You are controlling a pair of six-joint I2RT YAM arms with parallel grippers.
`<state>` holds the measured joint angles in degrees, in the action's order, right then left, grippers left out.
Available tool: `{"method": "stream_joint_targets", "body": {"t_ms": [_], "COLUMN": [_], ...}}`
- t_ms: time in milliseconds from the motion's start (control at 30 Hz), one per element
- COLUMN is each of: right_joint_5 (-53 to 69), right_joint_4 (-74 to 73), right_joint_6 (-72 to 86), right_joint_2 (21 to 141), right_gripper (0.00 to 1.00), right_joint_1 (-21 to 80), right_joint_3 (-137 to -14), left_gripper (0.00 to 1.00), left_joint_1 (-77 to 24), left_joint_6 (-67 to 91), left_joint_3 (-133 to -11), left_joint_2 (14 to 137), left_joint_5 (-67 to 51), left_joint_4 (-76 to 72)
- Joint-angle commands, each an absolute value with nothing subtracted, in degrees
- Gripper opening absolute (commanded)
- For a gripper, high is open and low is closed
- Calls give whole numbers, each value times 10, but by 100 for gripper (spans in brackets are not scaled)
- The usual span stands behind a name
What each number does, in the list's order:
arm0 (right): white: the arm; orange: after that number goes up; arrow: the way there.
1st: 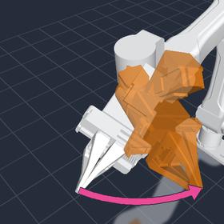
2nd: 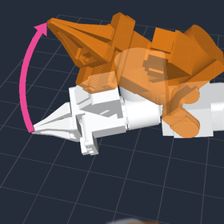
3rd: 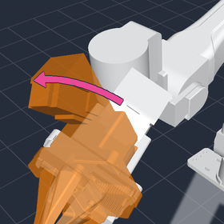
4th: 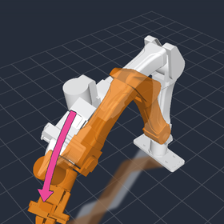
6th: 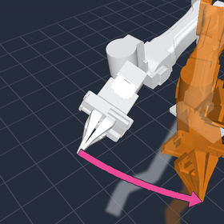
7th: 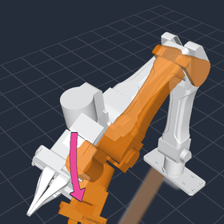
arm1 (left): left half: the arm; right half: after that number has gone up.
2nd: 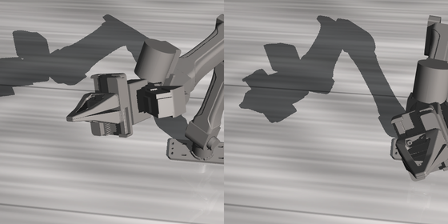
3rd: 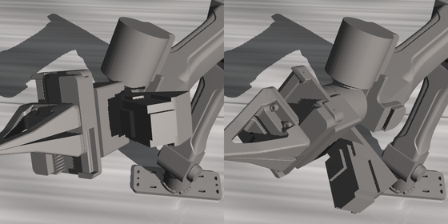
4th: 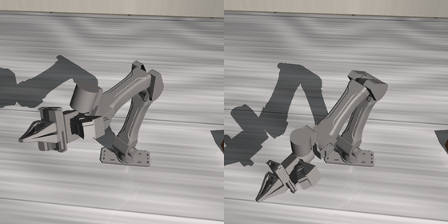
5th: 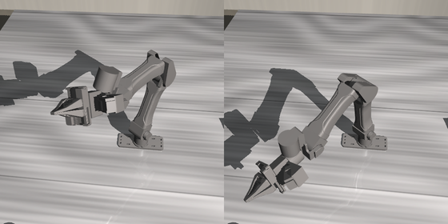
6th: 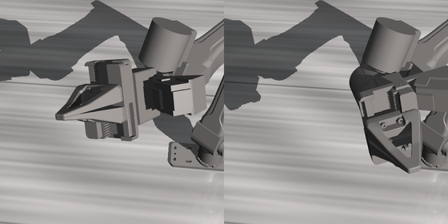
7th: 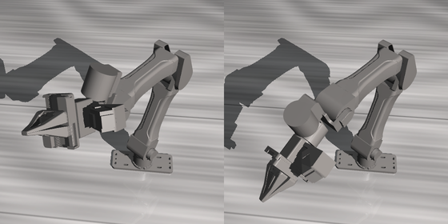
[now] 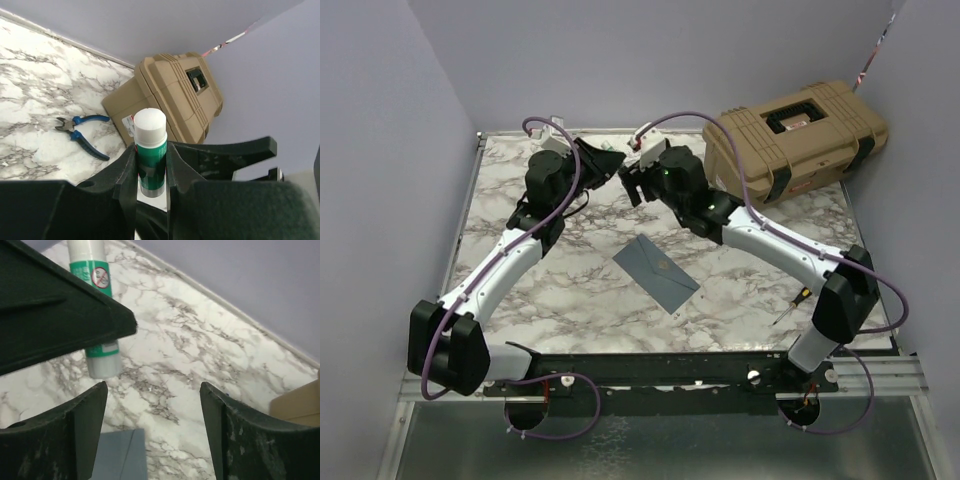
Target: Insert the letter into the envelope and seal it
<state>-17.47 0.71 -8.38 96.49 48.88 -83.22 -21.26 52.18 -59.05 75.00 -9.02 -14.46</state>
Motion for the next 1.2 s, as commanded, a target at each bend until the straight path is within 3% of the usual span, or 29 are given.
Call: {"method": "stream_joint_targets", "body": {"t_ms": [0, 167, 367, 733, 867, 1033, 1167], "right_joint_5": [33, 185, 445, 483, 494, 517, 536], "right_joint_4": [-81, -97, -52, 97, 199, 225, 276], "right_joint_6": [-2, 27, 80, 199, 267, 291, 331], "right_joint_2": [889, 826, 797, 772, 773, 788, 795], "right_gripper": [78, 77, 75, 74, 63, 33, 31], "right_joint_1": [455, 417, 367, 355, 355, 355, 355], "right_joint_3": [-811, -765, -733, -698, -668, -676, -670], "left_gripper": [0, 0, 0, 0, 0, 0, 0], "left_joint_1": [-217, -216, -216, -218, -218, -218, -218], "left_joint_6": [439, 333, 326, 351, 367, 380, 389], "left_joint_3": [-595, -581, -602, -628, -628, -622, -617], "left_joint_2": [724, 693, 689, 686, 685, 679, 675], "left_joint_5": [-128, -212, -477, -553, -546, -536, -529], "left_joint_4": [-150, -144, -234, -264, -282, -298, -305]}}
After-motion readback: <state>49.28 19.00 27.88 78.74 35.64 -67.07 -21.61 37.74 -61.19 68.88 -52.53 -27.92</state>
